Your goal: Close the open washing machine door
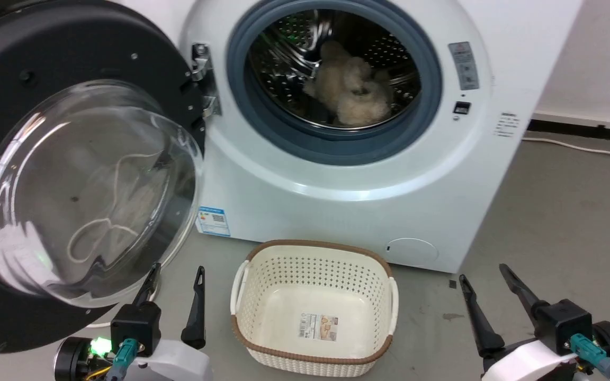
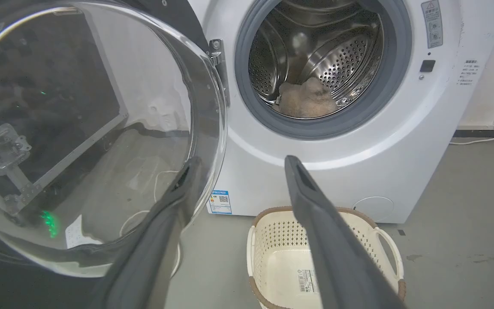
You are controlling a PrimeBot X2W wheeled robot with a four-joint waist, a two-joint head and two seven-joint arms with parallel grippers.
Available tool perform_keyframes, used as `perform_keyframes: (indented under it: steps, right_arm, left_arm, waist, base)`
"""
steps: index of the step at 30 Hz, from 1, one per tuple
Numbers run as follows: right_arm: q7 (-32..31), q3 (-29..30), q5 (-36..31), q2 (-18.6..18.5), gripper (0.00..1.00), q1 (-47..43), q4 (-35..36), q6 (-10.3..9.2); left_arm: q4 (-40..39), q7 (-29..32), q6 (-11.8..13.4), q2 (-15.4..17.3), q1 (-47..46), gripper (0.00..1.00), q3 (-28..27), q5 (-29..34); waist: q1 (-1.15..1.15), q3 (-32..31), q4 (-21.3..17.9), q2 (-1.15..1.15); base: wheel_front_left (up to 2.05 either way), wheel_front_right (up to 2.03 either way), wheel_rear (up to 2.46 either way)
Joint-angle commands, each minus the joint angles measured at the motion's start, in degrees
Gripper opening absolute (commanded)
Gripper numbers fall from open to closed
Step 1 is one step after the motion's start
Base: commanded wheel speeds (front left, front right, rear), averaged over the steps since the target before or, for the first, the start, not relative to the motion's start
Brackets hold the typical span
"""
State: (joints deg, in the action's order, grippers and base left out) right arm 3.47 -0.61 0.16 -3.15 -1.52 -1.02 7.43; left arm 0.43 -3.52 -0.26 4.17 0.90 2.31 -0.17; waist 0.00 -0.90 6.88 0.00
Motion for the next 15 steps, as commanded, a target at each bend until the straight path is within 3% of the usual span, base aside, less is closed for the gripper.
perform_keyframes:
  steps: [1,15]
  right_arm:
    - [0.6,-0.4,0.2,0.1,1.00,-0.1,-0.2,0.02]
    - [2.3,-4.9,0.6,-0.2,1.00,3.3,-2.9,0.02]
  left_arm:
    - [-0.2,-0.6,-0.1,0.2,-0.1,1.00,0.1,0.0]
    - [-2.2,-2.3,1.7,0.4,1.2,1.00,0.1,-0.1]
  waist:
    - [0.00,0.2,0.8,0.00]
    - [0.00,1.2,4.8,0.00]
  base:
    - [0.00,0.00,0.00]
    - [-0.04,-0.04,-0.04]
